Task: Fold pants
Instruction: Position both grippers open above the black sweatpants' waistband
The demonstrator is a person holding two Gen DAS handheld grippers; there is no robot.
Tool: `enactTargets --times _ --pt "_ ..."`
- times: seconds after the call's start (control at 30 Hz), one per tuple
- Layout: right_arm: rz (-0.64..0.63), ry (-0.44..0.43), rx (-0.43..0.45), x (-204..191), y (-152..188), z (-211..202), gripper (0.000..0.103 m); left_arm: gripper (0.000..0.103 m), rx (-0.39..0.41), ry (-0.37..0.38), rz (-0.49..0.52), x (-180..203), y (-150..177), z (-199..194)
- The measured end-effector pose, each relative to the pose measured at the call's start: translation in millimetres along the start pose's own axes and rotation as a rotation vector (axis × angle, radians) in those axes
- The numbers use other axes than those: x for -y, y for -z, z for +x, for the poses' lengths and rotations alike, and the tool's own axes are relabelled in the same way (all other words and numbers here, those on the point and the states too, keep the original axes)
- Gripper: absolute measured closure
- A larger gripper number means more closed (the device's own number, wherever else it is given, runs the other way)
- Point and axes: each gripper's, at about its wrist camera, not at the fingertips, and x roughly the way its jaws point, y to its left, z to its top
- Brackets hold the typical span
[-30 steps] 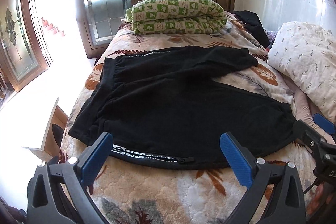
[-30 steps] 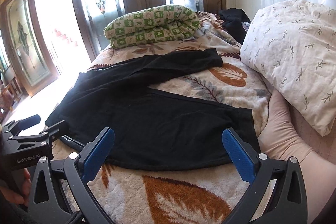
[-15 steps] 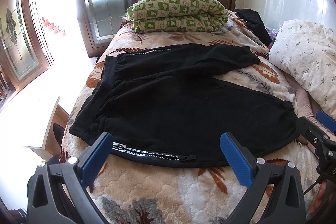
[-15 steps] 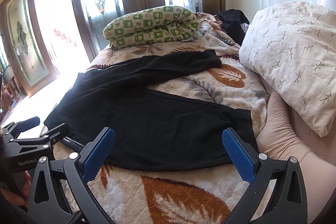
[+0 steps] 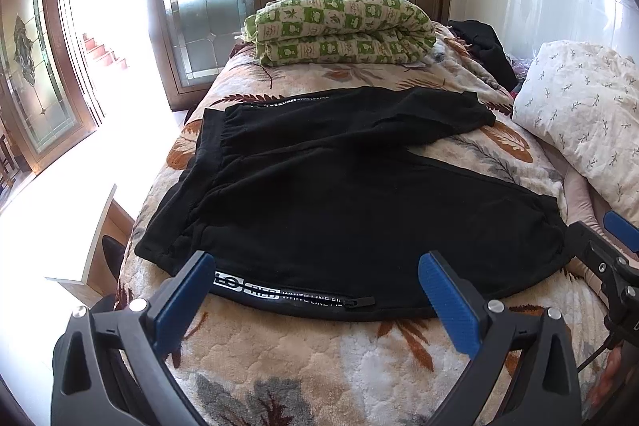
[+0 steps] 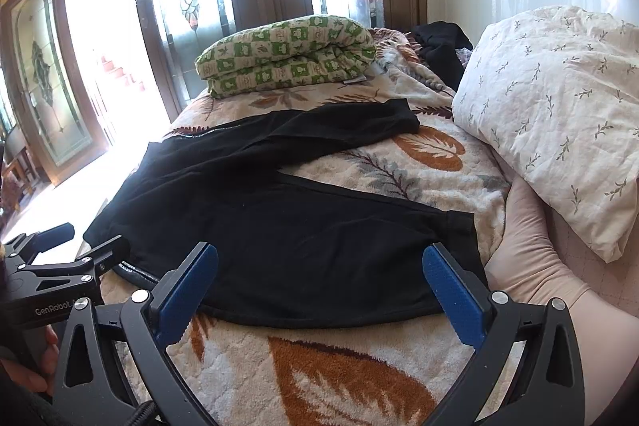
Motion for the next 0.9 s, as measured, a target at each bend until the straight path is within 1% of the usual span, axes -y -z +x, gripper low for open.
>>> enactTargets --times 0.7,0.9 --pt "-0.001 -0.002 0.008 -2.0 -0.8 -2.0 0.0 0.0 0.01 -0.003 -0.005 -4.5 -0.8 -2.5" --pt "0.007 -0.002 -0.013 -1.6 1.1 1.4 0.0 0.0 0.01 -0.002 -0.009 -4.1 -0.2 -3.0"
